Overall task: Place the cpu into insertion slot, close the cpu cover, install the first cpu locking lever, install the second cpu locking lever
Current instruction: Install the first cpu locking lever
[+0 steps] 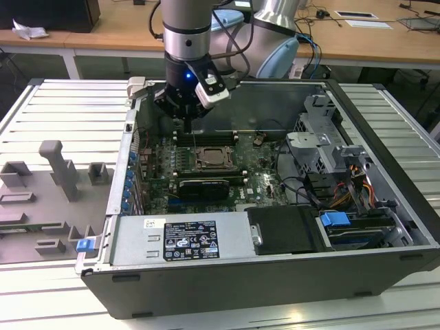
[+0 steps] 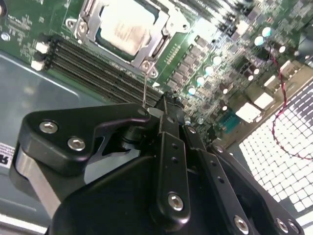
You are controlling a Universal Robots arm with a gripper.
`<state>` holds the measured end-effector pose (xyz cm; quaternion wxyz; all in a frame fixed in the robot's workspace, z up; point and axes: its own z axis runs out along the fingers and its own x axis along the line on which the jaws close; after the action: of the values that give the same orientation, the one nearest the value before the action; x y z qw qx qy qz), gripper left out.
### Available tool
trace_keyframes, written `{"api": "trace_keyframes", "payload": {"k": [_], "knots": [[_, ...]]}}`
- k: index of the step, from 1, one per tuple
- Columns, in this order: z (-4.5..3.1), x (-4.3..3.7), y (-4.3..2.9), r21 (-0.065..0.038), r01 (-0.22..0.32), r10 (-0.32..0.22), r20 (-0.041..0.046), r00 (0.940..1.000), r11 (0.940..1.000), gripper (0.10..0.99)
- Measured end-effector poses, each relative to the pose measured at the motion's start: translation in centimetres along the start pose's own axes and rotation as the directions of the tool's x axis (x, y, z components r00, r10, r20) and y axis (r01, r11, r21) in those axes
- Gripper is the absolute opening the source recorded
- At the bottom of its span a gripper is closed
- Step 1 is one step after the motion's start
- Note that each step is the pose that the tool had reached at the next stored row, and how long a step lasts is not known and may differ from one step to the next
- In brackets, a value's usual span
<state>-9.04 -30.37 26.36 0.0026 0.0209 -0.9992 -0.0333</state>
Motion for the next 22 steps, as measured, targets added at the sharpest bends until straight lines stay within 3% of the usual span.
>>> {"api": "trace_keyframes", "payload": {"k": [4,22], "knots": [[0.05,0.0,0.64,0.0,0.002,-0.002,0.0002,1.0,1.0,0.106],[0.06,-1.12,0.61,0.0,0.002,-0.002,0.0002,1.0,1.0,0.106]]}}
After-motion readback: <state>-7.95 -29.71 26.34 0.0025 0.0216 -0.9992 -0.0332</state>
